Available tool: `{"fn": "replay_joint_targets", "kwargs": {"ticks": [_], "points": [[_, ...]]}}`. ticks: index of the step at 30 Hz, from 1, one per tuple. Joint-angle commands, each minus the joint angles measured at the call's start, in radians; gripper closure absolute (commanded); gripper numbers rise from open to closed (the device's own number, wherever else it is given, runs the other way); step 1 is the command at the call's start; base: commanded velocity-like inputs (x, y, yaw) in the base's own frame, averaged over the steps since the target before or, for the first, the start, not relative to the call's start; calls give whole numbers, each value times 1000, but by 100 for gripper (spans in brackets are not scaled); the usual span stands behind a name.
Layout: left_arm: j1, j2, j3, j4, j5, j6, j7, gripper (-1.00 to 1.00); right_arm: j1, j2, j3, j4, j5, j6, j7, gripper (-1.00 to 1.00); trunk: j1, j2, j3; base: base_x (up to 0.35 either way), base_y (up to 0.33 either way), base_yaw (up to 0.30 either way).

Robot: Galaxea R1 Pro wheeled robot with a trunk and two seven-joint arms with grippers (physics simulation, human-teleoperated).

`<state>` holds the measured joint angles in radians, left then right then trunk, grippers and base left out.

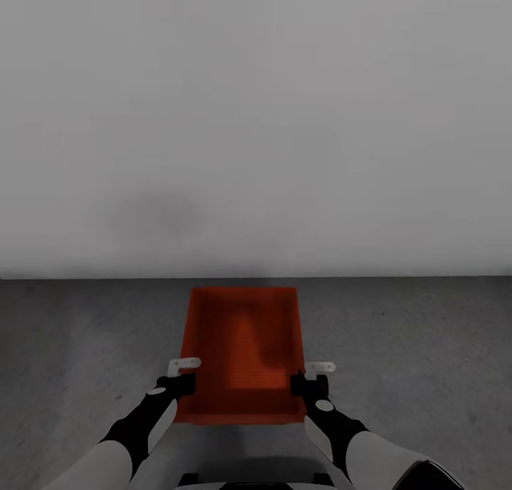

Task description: Move the two storage containers from the living room to the garage. In the garage, place one container on the floor and stack the other container on top of it (either order is fine).

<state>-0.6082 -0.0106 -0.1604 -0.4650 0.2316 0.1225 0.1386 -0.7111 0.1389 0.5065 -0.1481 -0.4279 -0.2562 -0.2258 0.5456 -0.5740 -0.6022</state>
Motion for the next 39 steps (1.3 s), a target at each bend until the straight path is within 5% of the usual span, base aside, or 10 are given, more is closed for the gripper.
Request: {"fn": "replay_joint_targets", "kwargs": {"ticks": [1, 39], "points": [[-1, 15, 2, -4, -4, 6, 13, 100, -1, -1, -29, 59, -18, -6, -1, 100, 0, -1, -1, 0, 209, 0], [-1, 15, 2, -1, -5, 5, 13, 100, -1, -1, -29, 59, -19, -6, -1, 100, 0, -1, -1, 0, 24, 0]]}}
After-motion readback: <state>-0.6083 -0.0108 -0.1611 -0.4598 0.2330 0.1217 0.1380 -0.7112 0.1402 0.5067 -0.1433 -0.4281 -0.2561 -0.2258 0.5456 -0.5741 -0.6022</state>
